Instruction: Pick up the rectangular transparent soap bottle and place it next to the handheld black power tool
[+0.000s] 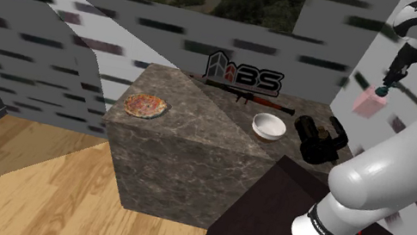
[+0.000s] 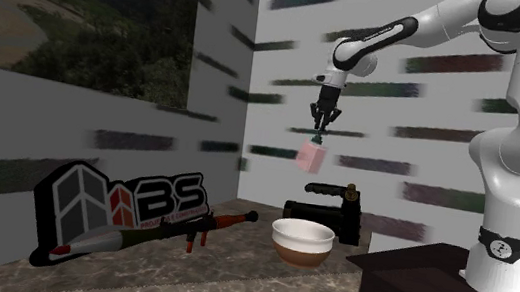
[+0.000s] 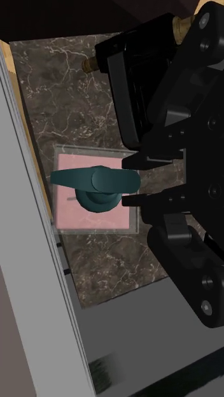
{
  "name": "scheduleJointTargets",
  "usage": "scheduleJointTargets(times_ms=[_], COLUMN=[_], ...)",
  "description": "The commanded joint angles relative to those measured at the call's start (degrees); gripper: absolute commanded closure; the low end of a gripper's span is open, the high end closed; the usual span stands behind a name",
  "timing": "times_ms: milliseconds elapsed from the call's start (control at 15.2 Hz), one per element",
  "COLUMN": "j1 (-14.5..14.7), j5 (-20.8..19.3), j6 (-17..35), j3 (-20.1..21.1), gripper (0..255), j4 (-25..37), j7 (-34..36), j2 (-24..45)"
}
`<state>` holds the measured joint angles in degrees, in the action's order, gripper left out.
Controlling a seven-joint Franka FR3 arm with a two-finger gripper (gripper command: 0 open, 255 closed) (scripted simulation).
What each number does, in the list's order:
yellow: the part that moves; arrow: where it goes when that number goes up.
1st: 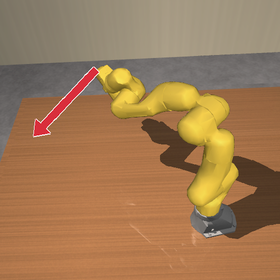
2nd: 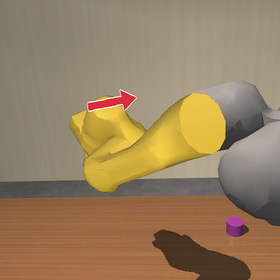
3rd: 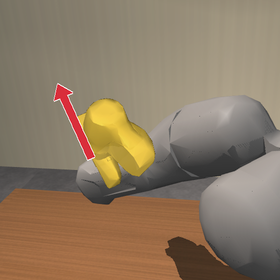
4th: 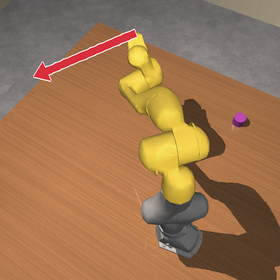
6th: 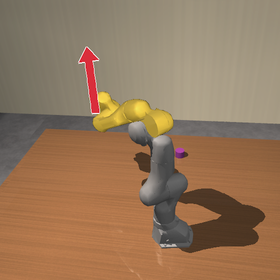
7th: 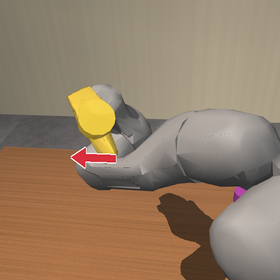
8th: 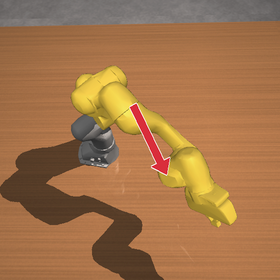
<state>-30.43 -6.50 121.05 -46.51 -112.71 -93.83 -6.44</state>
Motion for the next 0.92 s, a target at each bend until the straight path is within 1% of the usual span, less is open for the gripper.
scheduleJointTargets(times_ms=[0, 462, 858], j1=[0.0, -0.1, -0.1], j5=[0.1, 1.4, 3.3], j6=[1.6, 7.0, 11.6], j3=[-0.1, -0.8, -1.4], gripper=[255, 255, 255], j4=[-1.4, -5.6, -8.6], j7=[0.0, -0.8, -2.1], j2=[0.2, 1.9, 4.1])
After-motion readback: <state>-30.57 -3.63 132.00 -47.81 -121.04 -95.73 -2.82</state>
